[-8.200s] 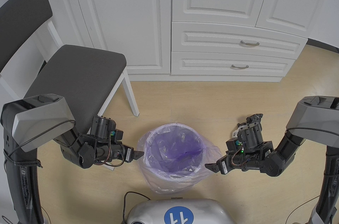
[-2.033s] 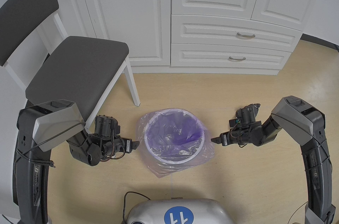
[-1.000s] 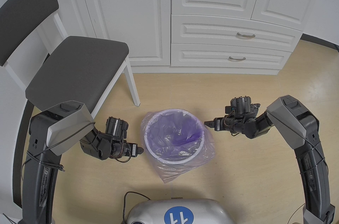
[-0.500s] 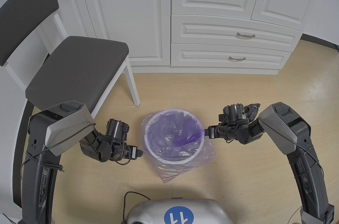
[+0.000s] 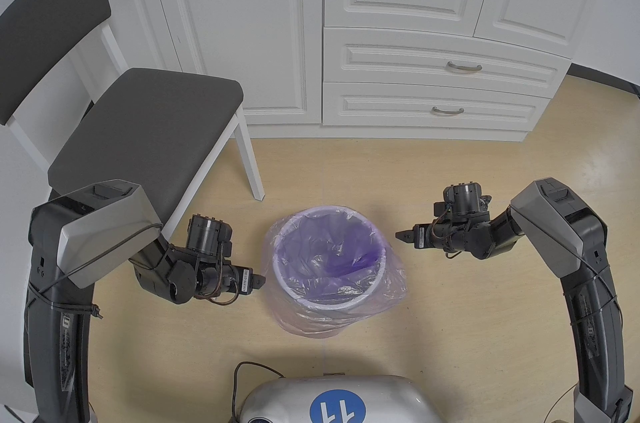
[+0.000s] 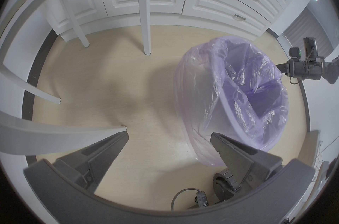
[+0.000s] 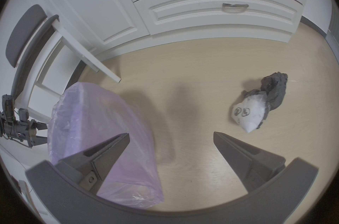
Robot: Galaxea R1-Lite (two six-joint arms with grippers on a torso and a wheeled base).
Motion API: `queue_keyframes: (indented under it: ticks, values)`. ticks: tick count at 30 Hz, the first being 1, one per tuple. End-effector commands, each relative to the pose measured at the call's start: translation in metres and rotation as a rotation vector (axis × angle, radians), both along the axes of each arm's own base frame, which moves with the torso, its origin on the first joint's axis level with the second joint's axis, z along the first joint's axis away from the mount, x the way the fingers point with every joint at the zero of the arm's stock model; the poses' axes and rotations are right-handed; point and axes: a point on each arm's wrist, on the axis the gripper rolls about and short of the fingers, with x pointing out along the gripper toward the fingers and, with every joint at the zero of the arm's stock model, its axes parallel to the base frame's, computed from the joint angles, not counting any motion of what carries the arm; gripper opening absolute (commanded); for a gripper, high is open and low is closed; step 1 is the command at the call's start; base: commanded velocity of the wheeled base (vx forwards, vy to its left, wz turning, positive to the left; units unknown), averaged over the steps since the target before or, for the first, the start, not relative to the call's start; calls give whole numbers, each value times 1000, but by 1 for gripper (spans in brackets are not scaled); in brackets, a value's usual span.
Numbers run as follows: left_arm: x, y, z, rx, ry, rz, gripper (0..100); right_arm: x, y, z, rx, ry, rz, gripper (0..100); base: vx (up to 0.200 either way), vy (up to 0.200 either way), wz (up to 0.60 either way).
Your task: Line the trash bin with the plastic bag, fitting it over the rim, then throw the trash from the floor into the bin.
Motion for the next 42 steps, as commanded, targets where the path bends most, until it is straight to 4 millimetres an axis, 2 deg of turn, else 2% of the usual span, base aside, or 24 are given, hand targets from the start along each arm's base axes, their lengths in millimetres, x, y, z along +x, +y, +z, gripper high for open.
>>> queue_keyframes:
  ticks: [1,12,17,24,30,33,38,39,42]
  values:
    - [5,2,8,-15,-30,13,100,6,-6,-13,1,8,-13,100,0,0,0]
    - [27,-5,1,-120,-48,107,100,6,-5,-24,-4,26,-10,100,0,0,0]
    - [35,-9,-13,-110,-37,113,100,5,-1,-28,-8,33,-3,100,0,0,0]
    - [37,-12,-26,-92,2,112,100,4,0,-29,-9,39,-2,100,0,0,0]
    - [38,-11,-27,-79,36,143,100,-6,1,-41,-21,78,5,100,0,0,0]
    - [39,-12,-27,-84,27,142,100,-6,1,-40,-20,77,5,100,0,0,0]
    - [40,-11,-22,-70,3,169,100,-11,-1,-26,-22,69,6,100,0,0,0]
    - [39,-9,-20,-49,-6,182,100,-16,-3,-20,-35,75,13,100,0,0,0]
    - [37,-11,-17,-36,-13,187,100,-20,-6,-18,-67,71,37,100,0,0,0]
